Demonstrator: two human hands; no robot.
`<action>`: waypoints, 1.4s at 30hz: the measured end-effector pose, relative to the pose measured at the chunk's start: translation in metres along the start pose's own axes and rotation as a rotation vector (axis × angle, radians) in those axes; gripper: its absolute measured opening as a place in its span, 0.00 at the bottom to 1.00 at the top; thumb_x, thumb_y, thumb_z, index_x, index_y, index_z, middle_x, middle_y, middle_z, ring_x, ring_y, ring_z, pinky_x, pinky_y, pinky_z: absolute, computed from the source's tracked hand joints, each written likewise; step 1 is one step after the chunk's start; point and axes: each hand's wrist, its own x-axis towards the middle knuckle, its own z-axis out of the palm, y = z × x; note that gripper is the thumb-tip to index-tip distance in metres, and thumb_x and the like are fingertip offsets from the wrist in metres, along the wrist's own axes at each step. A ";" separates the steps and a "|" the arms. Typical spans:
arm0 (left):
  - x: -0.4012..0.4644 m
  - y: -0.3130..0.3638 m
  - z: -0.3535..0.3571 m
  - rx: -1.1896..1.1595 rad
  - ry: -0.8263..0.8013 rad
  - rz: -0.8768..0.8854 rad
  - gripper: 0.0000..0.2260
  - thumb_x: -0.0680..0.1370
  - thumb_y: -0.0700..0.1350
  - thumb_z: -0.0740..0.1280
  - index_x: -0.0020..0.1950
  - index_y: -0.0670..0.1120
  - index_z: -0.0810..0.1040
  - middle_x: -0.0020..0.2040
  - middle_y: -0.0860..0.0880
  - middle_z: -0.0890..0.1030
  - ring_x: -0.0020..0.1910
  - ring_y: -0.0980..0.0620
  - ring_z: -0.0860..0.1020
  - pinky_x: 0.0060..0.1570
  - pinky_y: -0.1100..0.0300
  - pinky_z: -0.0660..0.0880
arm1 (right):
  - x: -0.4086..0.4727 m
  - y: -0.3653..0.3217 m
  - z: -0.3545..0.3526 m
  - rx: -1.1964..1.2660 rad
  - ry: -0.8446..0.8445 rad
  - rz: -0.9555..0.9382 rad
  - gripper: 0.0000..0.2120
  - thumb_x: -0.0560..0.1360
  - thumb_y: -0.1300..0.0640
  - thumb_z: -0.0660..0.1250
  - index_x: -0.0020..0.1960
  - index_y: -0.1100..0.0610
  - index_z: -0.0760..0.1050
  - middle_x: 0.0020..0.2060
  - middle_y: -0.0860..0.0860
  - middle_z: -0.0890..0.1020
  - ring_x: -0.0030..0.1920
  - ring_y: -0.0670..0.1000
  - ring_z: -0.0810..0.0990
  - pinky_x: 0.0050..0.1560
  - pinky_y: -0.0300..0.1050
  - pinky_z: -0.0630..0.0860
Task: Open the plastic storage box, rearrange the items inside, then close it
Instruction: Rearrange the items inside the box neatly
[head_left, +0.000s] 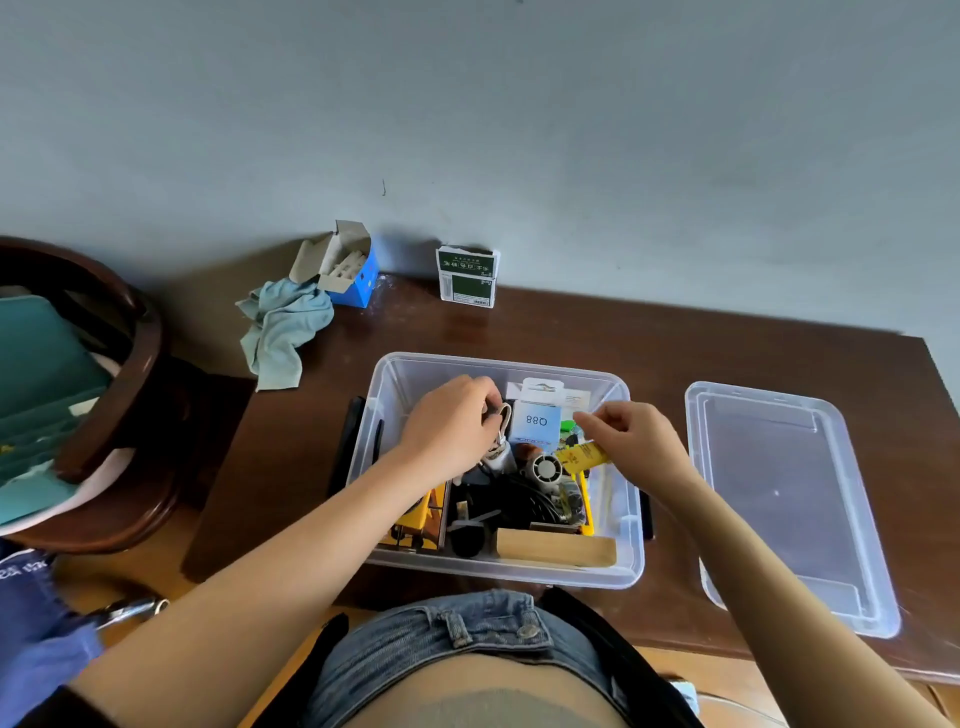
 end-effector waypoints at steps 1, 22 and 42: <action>0.003 0.001 0.002 0.073 -0.005 0.019 0.08 0.78 0.46 0.65 0.57 0.47 0.76 0.50 0.51 0.78 0.42 0.53 0.76 0.37 0.61 0.71 | -0.001 0.004 0.000 -0.075 -0.039 -0.007 0.13 0.74 0.49 0.66 0.35 0.55 0.78 0.23 0.45 0.76 0.24 0.41 0.71 0.30 0.38 0.66; 0.008 0.004 0.031 0.218 -0.340 0.095 0.08 0.78 0.44 0.64 0.56 0.46 0.73 0.49 0.47 0.79 0.45 0.45 0.78 0.40 0.52 0.76 | -0.001 0.004 0.043 -0.665 -0.183 -0.051 0.17 0.74 0.44 0.67 0.55 0.54 0.76 0.47 0.51 0.82 0.45 0.51 0.81 0.43 0.44 0.78; 0.005 0.007 0.077 0.326 -0.091 -0.152 0.14 0.76 0.48 0.65 0.56 0.42 0.69 0.47 0.44 0.82 0.45 0.43 0.81 0.32 0.58 0.67 | 0.007 0.000 0.060 -0.775 -0.194 -0.049 0.14 0.75 0.44 0.64 0.46 0.56 0.75 0.39 0.51 0.78 0.42 0.52 0.79 0.36 0.42 0.70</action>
